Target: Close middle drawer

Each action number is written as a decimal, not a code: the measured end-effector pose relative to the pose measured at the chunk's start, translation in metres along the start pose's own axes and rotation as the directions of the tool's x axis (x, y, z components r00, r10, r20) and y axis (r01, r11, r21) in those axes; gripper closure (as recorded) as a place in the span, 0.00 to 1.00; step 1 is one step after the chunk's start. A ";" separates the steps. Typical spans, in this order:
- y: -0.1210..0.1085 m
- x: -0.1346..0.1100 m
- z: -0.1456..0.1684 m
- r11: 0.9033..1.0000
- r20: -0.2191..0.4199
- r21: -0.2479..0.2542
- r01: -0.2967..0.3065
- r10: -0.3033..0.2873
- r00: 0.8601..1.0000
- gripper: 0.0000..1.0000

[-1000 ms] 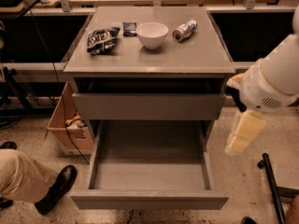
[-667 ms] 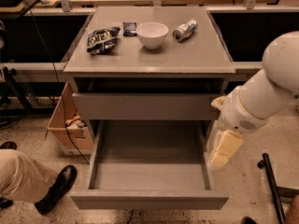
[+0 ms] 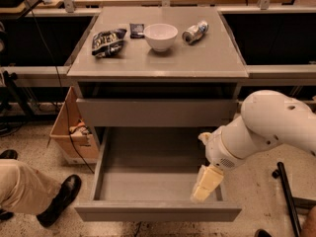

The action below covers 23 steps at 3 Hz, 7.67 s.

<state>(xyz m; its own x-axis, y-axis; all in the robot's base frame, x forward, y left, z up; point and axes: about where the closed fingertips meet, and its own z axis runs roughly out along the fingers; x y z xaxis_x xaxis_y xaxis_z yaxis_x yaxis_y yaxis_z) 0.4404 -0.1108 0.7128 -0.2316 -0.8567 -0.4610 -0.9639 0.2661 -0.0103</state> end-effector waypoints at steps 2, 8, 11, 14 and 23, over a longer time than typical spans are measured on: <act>0.002 0.008 0.020 1.000 0.011 -0.011 -0.025 0.025 1.000 0.00; -0.012 0.095 0.269 0.986 0.121 -0.113 -0.120 0.133 0.984 0.00; -0.033 0.055 0.297 0.991 0.155 -0.117 -0.057 0.075 0.985 0.73; -0.050 0.017 0.321 0.991 0.192 -0.130 -0.001 0.026 0.981 0.23; -0.098 -0.083 0.300 0.979 0.300 0.013 0.202 -0.197 0.934 0.65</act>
Offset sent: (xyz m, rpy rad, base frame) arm -0.0039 0.0094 -0.1051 0.0833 0.0868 -0.0846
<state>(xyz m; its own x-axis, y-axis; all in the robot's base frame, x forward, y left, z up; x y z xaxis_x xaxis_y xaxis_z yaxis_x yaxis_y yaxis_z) 0.5933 0.0673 0.4859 0.0128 -0.7197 -0.6942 -0.9891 0.0928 -0.1145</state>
